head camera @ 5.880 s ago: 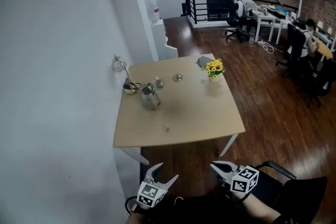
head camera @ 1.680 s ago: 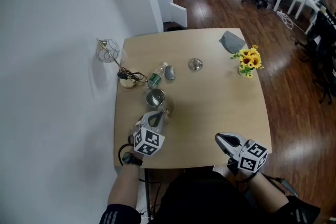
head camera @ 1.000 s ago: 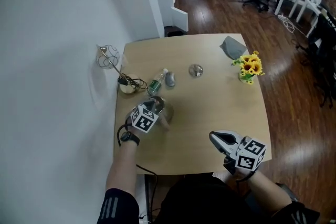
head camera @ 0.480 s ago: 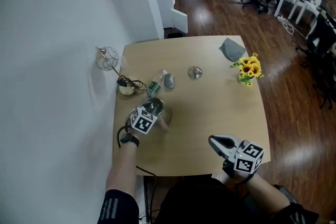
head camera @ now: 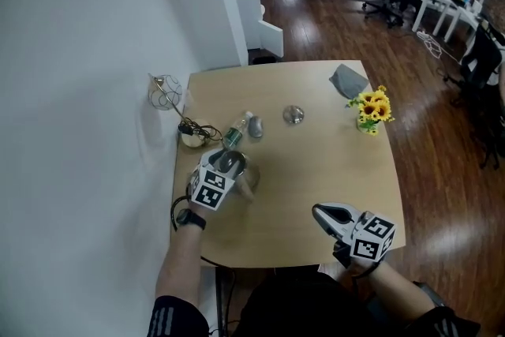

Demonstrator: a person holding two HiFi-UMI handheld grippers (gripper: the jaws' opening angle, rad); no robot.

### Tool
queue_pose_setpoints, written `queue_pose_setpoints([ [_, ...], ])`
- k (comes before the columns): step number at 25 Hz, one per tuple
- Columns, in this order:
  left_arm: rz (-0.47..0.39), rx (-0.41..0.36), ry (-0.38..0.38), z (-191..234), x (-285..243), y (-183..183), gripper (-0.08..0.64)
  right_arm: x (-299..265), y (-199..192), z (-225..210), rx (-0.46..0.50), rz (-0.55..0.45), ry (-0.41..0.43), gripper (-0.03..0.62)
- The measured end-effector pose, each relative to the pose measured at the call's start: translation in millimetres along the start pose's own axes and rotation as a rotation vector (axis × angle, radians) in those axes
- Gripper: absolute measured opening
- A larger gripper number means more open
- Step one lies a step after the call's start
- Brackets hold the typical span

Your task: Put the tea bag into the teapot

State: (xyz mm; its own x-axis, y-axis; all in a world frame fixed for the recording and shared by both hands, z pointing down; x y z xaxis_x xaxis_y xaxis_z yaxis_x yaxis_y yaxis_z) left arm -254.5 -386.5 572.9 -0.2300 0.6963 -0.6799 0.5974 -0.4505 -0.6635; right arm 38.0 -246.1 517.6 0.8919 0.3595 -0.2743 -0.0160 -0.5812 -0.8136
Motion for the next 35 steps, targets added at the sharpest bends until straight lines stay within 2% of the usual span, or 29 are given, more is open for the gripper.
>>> queue_pose_setpoints([
  [3,-0.092,-0.030,0.017,-7.6,31.0,21.0,0.186,2.9,2.7,4.1,0.009,-0.013,-0.004,0.008],
  [6,-0.203,0.013,0.000,-20.7,61.4,36.9,0.198,7.6,3.4,9.3,0.019,-0.027,-0.014,0.008],
  [8,-0.232,0.042,-0.036,-34.6,76.6,39.8,0.215,12.3,1.6,13.3,0.021,-0.036,-0.024,0.008],
  [13,-0.282,0.046,-0.140,-82.1,108.4,33.6,0.210,22.6,-11.0,28.4,0.012,-0.061,-0.054,0.008],
  [16,-0.328,0.045,-0.194,-111.5,124.8,25.4,0.179,27.0,-24.8,37.6,0.002,-0.072,-0.074,0.008],
  [18,-0.335,0.062,-0.224,-128.6,135.2,15.1,0.176,30.0,-34.8,47.1,-0.009,-0.074,-0.077,0.008],
  [22,-0.327,0.084,-0.204,-156.0,162.9,-4.4,0.077,43.2,-49.7,66.2,-0.001,-0.072,-0.071,0.008],
  [29,-0.260,0.133,-0.223,-226.5,198.4,-36.8,0.048,90.9,-82.7,93.1,0.007,-0.079,-0.037,0.008],
  [35,-0.248,0.186,-0.187,-302.5,248.5,-56.2,0.037,152.1,-127.5,128.8,0.020,-0.058,0.003,0.008],
])
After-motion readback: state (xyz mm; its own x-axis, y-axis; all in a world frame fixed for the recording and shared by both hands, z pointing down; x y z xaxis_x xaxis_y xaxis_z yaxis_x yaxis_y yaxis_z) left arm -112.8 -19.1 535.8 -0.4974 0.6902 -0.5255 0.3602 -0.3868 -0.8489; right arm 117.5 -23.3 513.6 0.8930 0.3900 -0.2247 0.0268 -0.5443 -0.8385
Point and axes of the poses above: the fingertips, and each gripper's own axes: x backward along the fingers, z to its left, y out of its top, the point moved 5 cm from there along x, backward along the fingers, and after that the axes turned 7 degrees about z, right-handed, at the moved point
